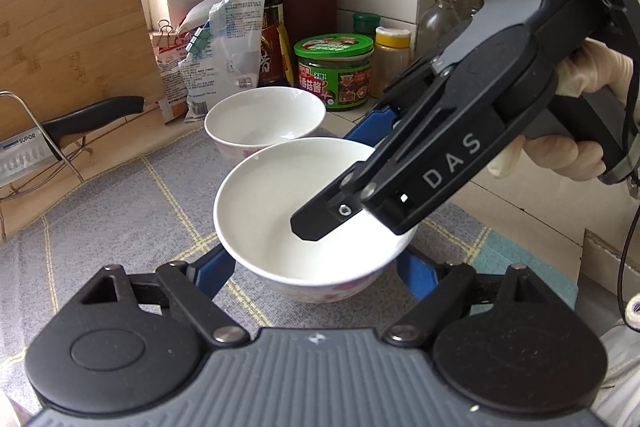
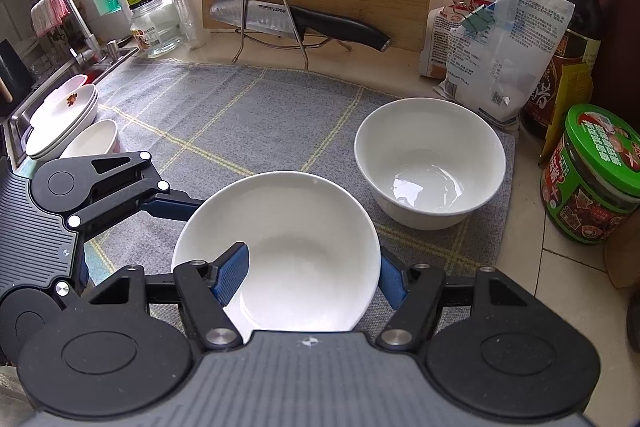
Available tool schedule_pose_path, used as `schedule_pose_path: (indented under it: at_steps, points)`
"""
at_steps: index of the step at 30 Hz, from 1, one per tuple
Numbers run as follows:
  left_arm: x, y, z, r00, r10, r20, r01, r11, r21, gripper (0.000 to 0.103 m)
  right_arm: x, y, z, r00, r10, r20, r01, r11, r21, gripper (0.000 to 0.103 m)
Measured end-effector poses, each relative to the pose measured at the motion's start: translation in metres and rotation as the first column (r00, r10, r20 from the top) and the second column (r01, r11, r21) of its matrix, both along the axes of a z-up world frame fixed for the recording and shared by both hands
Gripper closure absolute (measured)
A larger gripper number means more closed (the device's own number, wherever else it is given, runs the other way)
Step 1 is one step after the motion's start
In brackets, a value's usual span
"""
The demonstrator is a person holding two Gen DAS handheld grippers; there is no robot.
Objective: Organize plates and bowls
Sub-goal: 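Carry the held bowl with both tools over the first placed bowl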
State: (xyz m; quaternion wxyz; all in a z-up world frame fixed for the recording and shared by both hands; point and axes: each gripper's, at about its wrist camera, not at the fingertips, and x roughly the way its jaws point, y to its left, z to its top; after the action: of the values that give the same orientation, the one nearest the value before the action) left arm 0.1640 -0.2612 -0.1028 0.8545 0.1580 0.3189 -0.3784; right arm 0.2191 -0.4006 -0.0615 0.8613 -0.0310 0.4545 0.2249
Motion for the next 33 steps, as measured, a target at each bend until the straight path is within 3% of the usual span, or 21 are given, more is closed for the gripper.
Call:
schedule_pose_path:
  at_steps: [13, 33]
  points:
    - [-0.012, 0.042, 0.024, 0.998, 0.064, 0.003, -0.064, 0.998, 0.006, 0.016, -0.005, 0.045, 0.018, 0.997, 0.073, 0.027, -0.073, 0.997, -0.005, 0.03]
    - [-0.031, 0.142, 0.047, 0.972, 0.234, 0.023, -0.234, 0.972, 0.019, 0.016, 0.007, 0.172, 0.038, 0.968, 0.24, 0.074, -0.24, 0.971, -0.009, 0.03]
